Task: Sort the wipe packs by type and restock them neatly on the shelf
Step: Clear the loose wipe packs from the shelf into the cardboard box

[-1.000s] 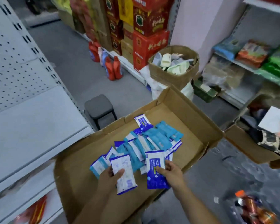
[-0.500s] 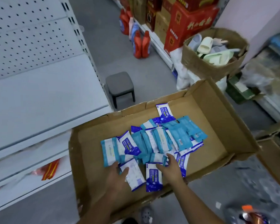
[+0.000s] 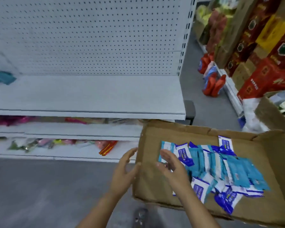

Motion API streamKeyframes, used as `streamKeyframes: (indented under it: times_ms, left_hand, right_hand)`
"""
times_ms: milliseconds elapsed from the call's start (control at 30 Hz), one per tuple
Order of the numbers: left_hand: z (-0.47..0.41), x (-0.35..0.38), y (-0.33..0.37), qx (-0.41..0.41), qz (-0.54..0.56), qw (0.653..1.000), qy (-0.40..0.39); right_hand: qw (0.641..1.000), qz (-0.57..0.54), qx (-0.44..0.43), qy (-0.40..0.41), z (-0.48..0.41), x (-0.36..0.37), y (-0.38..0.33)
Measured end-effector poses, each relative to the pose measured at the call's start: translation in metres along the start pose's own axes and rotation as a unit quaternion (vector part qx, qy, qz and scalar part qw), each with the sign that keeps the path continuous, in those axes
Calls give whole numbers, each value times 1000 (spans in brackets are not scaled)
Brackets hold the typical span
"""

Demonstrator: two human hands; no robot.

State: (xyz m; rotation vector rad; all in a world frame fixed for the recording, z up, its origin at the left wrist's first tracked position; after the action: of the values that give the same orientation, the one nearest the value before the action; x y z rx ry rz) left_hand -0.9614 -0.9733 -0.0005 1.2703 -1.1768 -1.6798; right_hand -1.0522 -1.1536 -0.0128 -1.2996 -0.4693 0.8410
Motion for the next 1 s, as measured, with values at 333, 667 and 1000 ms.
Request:
streamKeyframes:
  times_ms: [333, 667, 1000]
  left_hand:
    - [2, -224, -34, -6, 46, 985, 166]
    - [-44, -458, -110, -47, 106, 952, 283]
    - [-148, -587, -145, -56, 118, 943, 306]
  right_hand:
    - [978, 26, -66, -194, 42, 217, -74]
    - [946, 56, -96, -305, 90, 497, -129]
    - [938, 72, -90, -326, 49, 660, -158]
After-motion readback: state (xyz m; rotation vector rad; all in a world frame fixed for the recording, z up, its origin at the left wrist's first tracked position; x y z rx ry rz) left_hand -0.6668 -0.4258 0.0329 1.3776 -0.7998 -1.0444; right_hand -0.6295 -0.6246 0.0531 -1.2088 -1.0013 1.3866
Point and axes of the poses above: each hand's wrist, its own z-axis away from the middle knuckle, its own x-axis out of the palm, y = z × x, the point moved 5 cm from there along -z, towards the middle knuckle, and after that the axes turned 12 degrees about y, right-handed, at the moved point
